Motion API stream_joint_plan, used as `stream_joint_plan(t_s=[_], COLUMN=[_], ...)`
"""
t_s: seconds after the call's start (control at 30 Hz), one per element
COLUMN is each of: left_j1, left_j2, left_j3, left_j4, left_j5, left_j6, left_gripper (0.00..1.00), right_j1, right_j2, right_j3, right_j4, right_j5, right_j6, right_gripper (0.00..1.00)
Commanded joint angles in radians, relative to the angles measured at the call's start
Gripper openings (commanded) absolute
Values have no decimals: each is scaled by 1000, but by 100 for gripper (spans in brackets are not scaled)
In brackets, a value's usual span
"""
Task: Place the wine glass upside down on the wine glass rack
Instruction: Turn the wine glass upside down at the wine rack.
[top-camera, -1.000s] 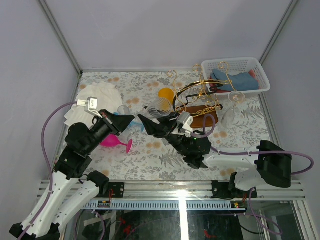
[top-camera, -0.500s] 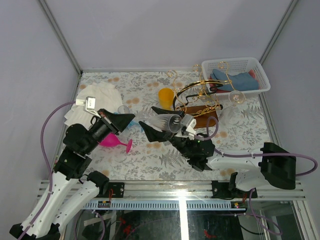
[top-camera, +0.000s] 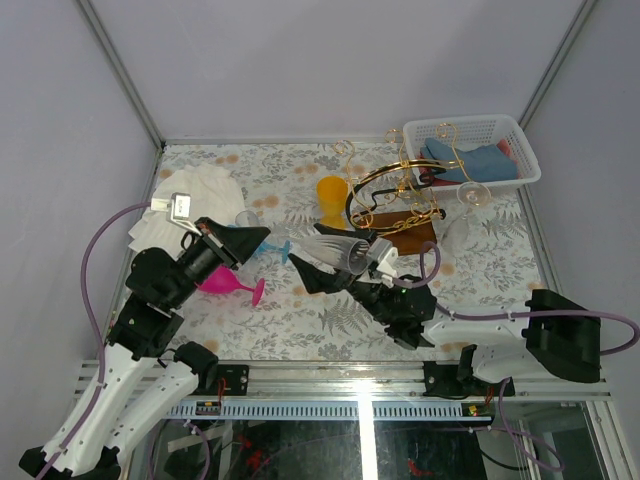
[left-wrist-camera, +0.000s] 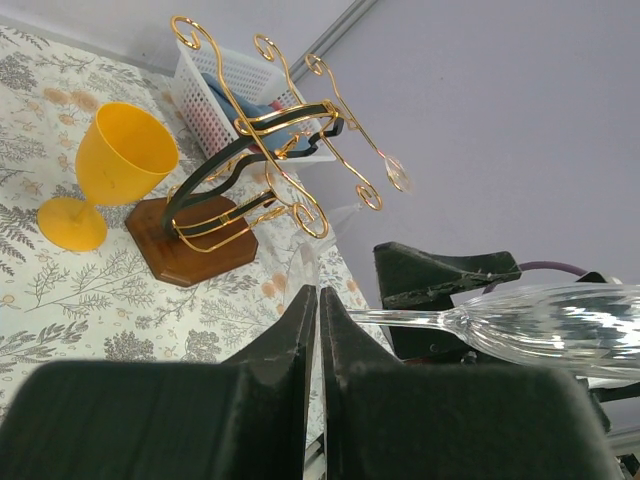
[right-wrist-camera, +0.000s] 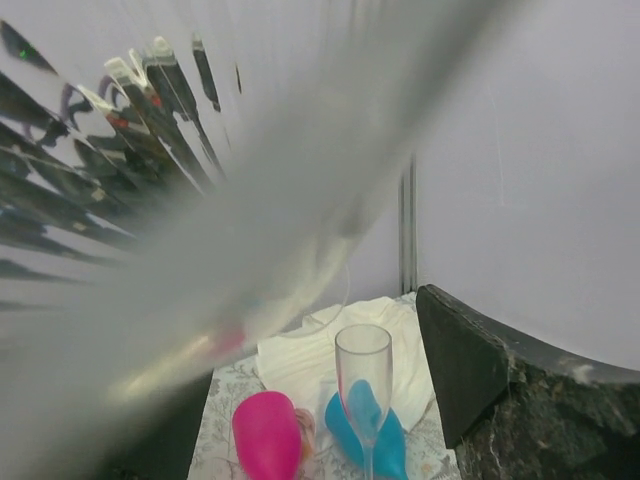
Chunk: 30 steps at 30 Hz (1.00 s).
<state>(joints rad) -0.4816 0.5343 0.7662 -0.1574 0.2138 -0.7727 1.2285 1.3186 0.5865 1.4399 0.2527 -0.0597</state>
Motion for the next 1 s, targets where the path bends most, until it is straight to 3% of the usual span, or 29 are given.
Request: stream_joint_plan(t_s=[0.0, 0.17, 0.3, 0.37, 0.47, 0.7, 0.83, 0.97], left_j1=[1, 2, 2, 1, 1, 2, 1, 2], left_j2=[-3, -1, 5, 10, 17, 70, 104, 140], left_j3=[23, 35, 61, 84, 147, 294, 320, 314], left_j4=[74, 62, 26, -9, -112, -302, -333, -332], left_j5=[15, -7, -21, -41, -101, -228, -221, -181], left_j6=[1, 18, 62, 109, 230, 522, 584, 603], left_gripper=[0, 0, 0, 0, 0, 0, 0, 0], right_j1=[3, 4, 3, 3, 3, 3, 3, 3], right_j2=[-54, -134, -251, -335, -488, -746, -846, -793], right_j3=[-46, -130, -195, -208, -174, 65, 199, 429], right_j4=[30, 11, -120, -294, -694, -1592, -1870, -2111], right_j5=[17, 11, -1, 9, 34, 240, 319, 347], right_j6=[-14, -18, 5, 39, 107, 299, 384, 427], right_gripper=[85, 87, 92, 93, 96, 93, 92, 90])
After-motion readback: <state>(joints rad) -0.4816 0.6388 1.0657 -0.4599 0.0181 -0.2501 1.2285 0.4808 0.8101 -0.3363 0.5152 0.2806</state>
